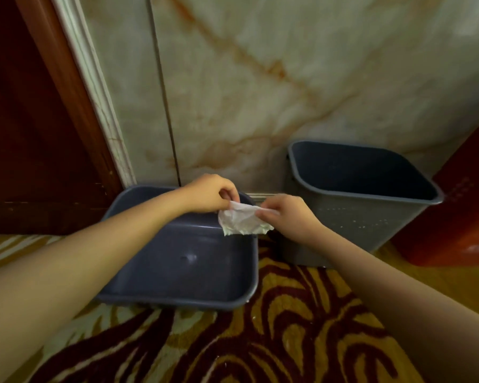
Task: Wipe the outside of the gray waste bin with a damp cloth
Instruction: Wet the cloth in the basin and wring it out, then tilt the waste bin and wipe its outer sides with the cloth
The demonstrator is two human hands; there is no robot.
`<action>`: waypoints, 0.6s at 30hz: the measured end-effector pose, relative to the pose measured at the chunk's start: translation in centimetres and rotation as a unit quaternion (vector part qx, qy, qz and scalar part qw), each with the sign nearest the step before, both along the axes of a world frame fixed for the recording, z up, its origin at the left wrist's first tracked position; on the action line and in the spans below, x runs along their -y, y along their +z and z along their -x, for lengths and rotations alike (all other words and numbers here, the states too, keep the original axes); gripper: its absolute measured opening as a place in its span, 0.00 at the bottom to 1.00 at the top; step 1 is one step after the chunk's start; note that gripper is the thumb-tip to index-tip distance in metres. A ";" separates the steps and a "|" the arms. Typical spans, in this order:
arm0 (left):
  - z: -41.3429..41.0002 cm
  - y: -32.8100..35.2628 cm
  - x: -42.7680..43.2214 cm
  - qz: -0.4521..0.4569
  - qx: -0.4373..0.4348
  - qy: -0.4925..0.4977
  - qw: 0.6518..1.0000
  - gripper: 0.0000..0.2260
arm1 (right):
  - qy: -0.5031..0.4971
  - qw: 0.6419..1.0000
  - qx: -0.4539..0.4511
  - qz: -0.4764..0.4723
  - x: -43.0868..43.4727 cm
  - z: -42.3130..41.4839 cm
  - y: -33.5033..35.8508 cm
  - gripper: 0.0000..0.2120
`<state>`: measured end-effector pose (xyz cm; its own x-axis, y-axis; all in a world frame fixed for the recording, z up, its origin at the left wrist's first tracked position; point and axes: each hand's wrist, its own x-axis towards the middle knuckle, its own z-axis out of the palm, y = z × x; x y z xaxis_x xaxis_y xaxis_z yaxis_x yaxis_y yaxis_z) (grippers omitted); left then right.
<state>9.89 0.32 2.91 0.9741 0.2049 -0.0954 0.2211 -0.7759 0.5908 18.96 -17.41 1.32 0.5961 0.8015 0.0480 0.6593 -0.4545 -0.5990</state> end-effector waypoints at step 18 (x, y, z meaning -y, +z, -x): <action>-14.1 3.4 17.8 -0.147 0.064 -0.116 0.980 0.20 | -0.293 0.927 -0.192 -0.135 18.1 -2.5 -5.0 0.09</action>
